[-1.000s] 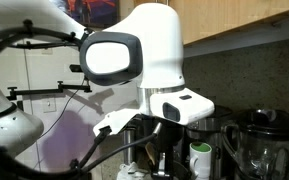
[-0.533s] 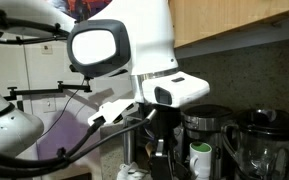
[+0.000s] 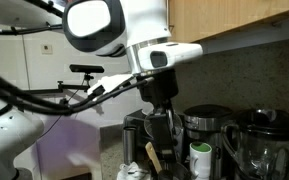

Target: Move the bottle of oil to the front of the counter

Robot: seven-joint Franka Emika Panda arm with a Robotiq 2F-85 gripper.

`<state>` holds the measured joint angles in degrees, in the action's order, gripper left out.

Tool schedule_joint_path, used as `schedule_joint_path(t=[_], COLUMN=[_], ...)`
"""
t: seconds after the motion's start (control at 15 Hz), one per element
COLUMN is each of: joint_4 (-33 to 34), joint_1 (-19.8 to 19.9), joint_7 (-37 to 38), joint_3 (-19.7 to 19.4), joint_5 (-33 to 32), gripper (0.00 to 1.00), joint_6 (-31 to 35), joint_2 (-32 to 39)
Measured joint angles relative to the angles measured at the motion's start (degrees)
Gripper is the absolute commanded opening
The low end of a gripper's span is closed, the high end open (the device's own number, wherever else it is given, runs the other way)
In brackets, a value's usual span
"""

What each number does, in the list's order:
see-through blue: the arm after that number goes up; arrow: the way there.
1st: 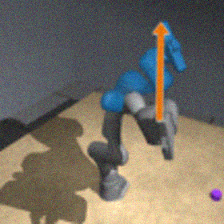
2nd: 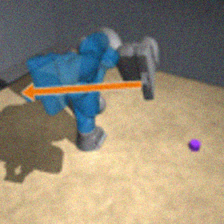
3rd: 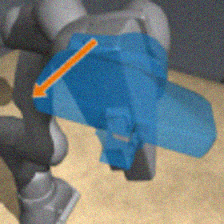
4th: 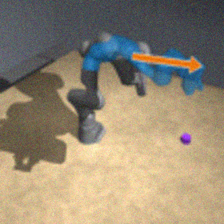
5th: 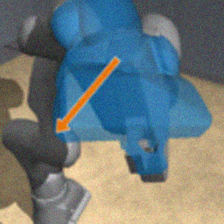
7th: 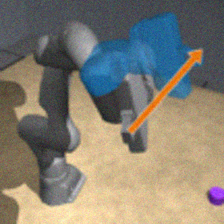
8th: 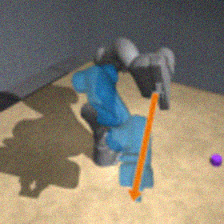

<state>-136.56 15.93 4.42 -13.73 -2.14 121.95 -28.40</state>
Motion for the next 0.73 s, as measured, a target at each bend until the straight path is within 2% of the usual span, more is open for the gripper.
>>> schedule_joint_path(t=[0.27,0.73], joint_4=[4.2,11.7], joint_1=[-0.3,-3.5], joint_7=[0.5,0.5], joint_3=[2.2,5.2], joint_5=[0.0,0.0], gripper=[1.00,1.00], joint_6=[-4.7,-19.2], joint_2=[-1.6,-2.0])
